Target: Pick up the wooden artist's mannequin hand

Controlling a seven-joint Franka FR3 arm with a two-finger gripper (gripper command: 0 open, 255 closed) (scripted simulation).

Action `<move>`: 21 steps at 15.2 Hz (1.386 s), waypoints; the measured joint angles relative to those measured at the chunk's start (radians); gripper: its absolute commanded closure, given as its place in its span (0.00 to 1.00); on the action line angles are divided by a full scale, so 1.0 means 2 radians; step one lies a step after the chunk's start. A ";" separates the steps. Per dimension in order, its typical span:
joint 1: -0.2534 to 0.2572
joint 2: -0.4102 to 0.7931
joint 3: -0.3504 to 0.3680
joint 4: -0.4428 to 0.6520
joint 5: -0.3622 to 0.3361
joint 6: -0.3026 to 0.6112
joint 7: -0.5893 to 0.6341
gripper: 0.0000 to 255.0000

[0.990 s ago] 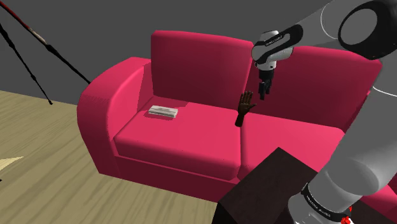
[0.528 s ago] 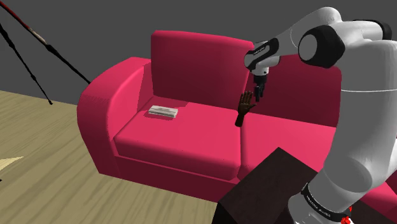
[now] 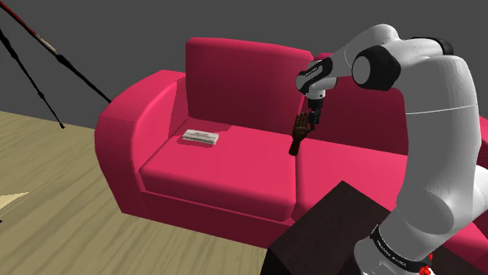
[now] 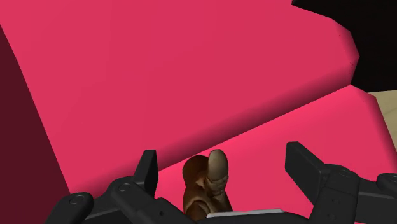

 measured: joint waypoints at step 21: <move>0.002 -0.016 -0.004 0.006 -0.005 -0.022 -0.002 1.00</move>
